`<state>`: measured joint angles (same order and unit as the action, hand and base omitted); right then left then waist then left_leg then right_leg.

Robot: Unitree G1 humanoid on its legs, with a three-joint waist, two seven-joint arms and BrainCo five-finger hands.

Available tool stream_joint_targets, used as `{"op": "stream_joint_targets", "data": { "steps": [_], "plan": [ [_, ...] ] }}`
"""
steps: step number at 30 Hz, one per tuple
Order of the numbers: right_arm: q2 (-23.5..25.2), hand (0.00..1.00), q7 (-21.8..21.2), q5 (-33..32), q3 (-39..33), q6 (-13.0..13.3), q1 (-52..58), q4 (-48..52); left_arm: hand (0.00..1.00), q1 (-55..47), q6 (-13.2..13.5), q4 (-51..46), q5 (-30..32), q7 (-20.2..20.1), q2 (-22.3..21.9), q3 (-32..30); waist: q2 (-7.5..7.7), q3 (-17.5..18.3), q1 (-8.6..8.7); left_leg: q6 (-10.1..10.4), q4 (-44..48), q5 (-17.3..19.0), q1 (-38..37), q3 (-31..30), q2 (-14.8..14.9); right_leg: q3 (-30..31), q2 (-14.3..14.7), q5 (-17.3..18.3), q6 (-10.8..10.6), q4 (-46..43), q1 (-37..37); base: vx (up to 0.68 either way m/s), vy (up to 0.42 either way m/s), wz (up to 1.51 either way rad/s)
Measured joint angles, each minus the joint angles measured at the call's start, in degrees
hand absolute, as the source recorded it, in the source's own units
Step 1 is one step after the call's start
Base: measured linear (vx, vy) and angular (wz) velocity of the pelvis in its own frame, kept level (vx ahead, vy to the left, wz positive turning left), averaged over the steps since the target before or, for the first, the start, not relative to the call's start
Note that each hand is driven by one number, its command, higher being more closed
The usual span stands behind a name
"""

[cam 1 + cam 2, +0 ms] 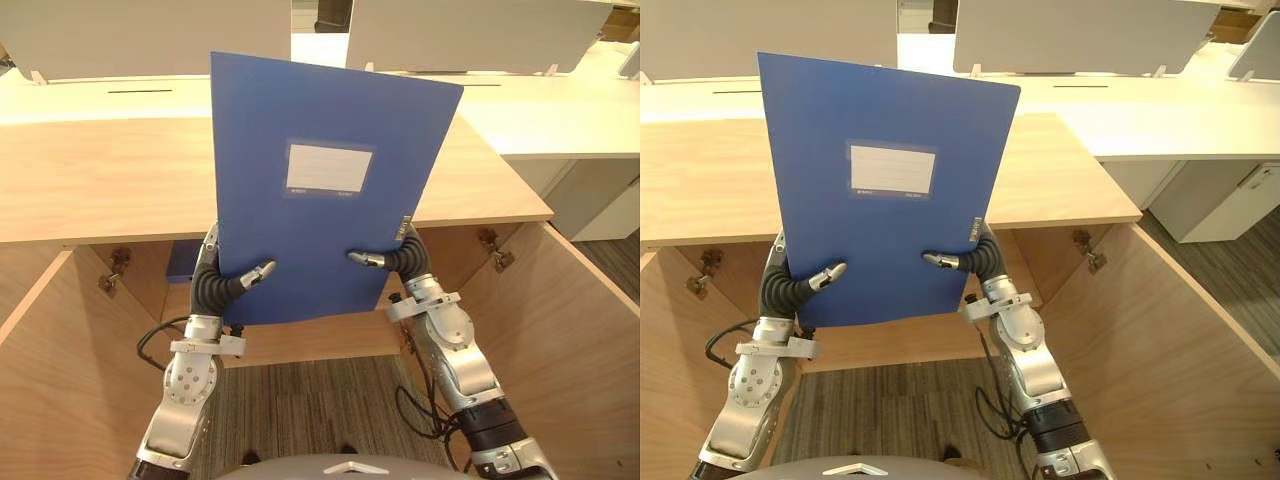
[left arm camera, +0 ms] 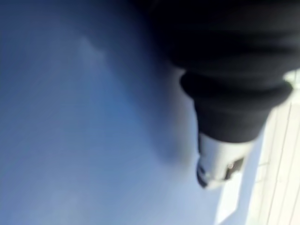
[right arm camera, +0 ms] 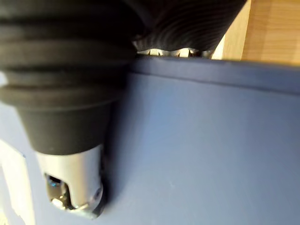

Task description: Walk over to the cabinet, pick up the folder, carry it to the office cabinet, place the folder inside the office cabinet, then close the office cabinet door

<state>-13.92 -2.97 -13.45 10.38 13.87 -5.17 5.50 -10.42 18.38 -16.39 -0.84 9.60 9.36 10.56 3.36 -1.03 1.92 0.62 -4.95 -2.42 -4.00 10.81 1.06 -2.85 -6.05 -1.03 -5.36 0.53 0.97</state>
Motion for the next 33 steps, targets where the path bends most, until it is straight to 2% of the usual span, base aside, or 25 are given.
{"op": "stream_joint_targets", "data": {
  "steps": [6, 14, 23, 26, 33],
  "plan": [
    [5.04, 1.00, 0.88, 0.58, -2.26, 0.01, 0.65, 0.94, 0.00, -1.18, -1.05, 2.66, 1.11, 0.87, -3.22, -7.01, 0.36, 0.28, 0.05, -0.07, -0.01, -0.16, 0.01, -0.24, -0.02, -0.25, -0.04, -0.01, 0.00, -0.16, 0.06, -0.02, -0.005, 0.01],
    [6.56, 1.00, 2.46, 2.94, -7.29, 0.21, 5.33, 5.00, 0.00, -4.58, -2.80, 8.67, 1.07, 2.71, -5.23, -17.29, 0.38, 0.51, -0.31, -0.03, -0.02, -0.22, 0.05, -1.14, -0.01, -1.14, -0.10, 0.37, 0.39, 0.02, 0.62, -0.02, -0.006, 0.05],
    [6.69, 1.00, 2.41, 5.96, -7.43, 0.11, 7.31, 4.99, 0.00, -5.48, -5.10, 19.00, 0.95, 1.73, -6.62, -20.26, 0.25, 0.67, -0.60, -0.01, -0.01, -0.21, 1.01, -1.41, 0.00, -1.44, -0.11, 0.09, 0.00, 0.22, -0.09, 0.00, 0.000, 0.00],
    [6.65, 1.00, 2.53, 7.94, -7.26, 0.03, 7.69, 4.98, 0.00, -5.64, -6.21, 25.10, 0.91, 1.09, -6.76, -20.76, 0.25, 0.67, -0.59, 0.00, -0.01, -0.19, 1.09, -1.41, 0.00, -1.45, -0.11, 0.09, 0.00, 0.27, -0.14, 0.00, 0.000, 0.00],
    [4.96, 1.00, 4.77, 17.94, -3.02, -0.23, 10.06, 4.80, 0.00, -5.97, -8.21, 40.85, 1.22, -0.56, -5.99, -20.35, 0.07, 0.58, -0.42, 0.03, 0.00, -0.17, 2.06, -1.20, 0.09, -1.17, -0.11, -0.09, 0.05, 0.30, -1.24, -0.01, -0.001, -0.01]
  ]
}}
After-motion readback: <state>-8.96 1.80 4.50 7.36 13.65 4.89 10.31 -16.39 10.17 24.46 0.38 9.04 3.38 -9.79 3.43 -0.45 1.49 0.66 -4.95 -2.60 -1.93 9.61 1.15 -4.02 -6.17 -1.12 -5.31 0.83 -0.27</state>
